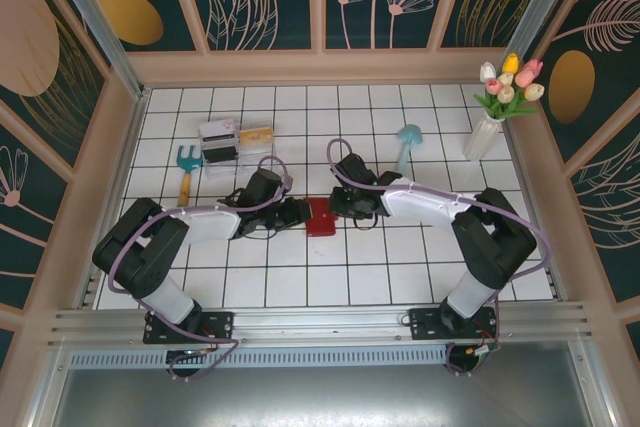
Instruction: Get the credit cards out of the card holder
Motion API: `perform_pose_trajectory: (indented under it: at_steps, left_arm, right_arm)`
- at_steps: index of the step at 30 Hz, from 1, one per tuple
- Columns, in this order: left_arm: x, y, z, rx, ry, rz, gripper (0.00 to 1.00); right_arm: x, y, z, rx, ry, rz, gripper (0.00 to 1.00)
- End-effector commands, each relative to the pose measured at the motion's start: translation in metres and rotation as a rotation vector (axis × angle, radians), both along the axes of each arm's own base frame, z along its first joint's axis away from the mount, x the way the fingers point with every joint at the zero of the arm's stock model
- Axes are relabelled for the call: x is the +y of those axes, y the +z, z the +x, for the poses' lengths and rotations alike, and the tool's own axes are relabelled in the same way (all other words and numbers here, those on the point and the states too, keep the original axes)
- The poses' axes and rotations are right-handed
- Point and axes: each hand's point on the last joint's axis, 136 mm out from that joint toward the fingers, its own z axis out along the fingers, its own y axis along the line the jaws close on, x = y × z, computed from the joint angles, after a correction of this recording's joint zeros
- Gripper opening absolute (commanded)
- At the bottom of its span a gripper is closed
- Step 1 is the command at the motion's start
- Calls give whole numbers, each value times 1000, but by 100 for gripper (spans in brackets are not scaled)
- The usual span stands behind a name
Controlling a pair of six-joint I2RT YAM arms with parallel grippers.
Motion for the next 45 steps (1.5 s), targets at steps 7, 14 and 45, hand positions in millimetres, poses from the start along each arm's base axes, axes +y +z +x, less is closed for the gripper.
perform_pose_trajectory:
  at_steps: [7, 14, 45]
  left_arm:
    - [22, 13, 13, -57, 76, 124, 46]
    - [32, 14, 18, -62, 133, 166, 60]
    - [54, 76, 37, -218, 272, 120, 87]
  right_arm:
    - [-2, -10, 5, 26, -16, -54, 33]
    - [-4, -14, 4, 32, -19, -62, 21]
    - [46, 100, 6, -135, 151, 346, 0]
